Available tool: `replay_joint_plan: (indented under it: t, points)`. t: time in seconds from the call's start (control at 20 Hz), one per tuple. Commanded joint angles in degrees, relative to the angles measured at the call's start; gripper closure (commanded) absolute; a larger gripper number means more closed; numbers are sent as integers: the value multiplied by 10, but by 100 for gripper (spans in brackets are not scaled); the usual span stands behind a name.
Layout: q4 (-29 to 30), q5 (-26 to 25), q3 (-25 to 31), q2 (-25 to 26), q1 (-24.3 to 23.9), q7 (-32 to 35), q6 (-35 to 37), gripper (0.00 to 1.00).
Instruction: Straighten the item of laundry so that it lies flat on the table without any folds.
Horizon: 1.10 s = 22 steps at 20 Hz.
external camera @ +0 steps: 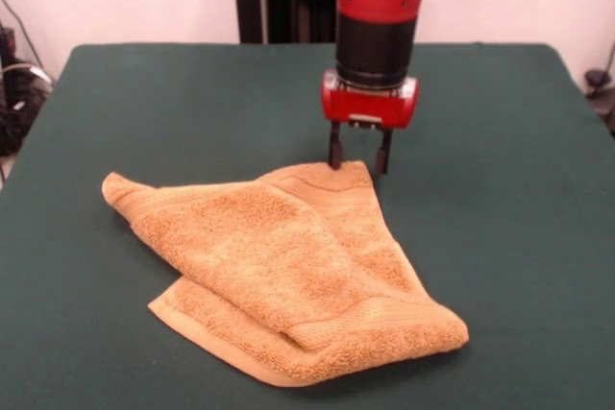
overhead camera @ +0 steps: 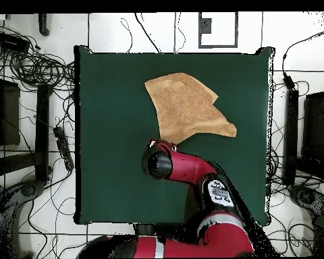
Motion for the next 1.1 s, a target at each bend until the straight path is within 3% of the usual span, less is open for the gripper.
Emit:
replay_joint_plan:
  t: [0.05, 0.75, 0.8, 1.1]
  points:
    - [-61, 34, 41, 58, -4, 106, -31, 0]
    - [-93, 35, 39, 88, 1, 103, -46, 0]
    - [-93, 36, 36, 88, 4, 105, -48, 100]
    - [-95, 37, 24, 88, 15, 111, -62, 100]
